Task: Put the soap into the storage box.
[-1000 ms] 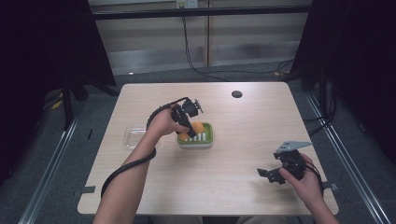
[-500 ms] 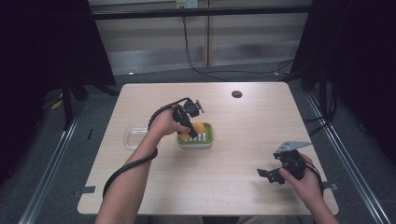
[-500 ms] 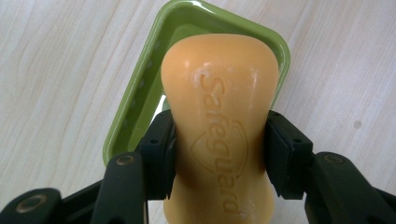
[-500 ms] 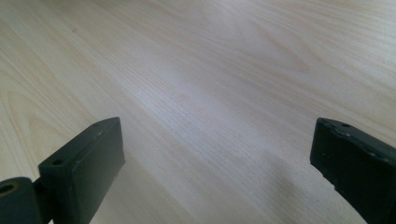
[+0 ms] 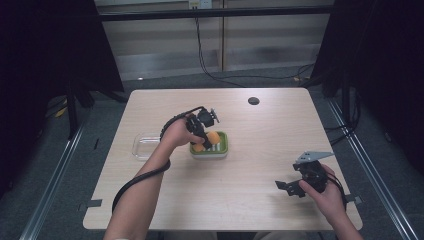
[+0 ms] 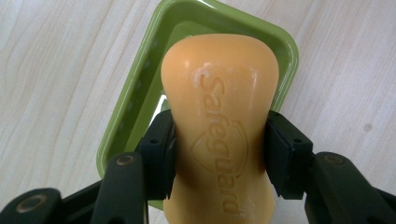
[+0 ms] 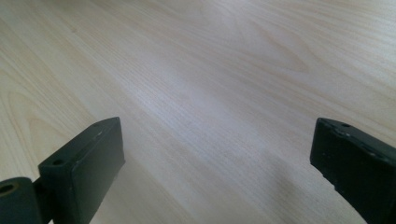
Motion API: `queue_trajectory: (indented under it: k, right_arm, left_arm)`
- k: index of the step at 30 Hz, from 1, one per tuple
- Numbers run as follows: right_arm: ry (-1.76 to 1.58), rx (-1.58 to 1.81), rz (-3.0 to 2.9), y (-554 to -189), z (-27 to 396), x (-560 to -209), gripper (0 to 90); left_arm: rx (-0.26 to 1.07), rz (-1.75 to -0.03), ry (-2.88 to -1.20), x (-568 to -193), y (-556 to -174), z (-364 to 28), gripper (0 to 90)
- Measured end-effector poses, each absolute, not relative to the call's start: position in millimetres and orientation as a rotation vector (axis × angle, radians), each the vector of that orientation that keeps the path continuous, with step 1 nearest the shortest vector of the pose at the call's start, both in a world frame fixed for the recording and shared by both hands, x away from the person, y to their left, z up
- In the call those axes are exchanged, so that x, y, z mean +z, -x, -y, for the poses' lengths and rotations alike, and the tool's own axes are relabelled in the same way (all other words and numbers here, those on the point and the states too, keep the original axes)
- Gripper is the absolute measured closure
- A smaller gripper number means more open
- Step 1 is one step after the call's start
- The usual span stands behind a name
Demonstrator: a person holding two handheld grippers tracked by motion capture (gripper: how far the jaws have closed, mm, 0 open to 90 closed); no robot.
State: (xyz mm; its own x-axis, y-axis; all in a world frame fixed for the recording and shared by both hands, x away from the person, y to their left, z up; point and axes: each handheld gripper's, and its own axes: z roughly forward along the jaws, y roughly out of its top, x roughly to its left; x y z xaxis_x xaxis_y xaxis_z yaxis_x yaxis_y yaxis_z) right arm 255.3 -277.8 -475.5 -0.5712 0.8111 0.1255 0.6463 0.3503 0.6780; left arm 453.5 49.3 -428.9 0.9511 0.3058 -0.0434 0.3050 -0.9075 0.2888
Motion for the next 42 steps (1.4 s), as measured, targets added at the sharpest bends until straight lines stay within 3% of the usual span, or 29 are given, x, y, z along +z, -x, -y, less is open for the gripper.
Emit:
queue_trajectory:
  k: [42]
  right_arm:
    - [-1.316, 1.025, -2.385, -255.3, 277.1, -476.1, 2.5]
  left_arm:
    - [0.033, -0.418, -2.832, -436.6, -461.9, -44.1, 49.7]
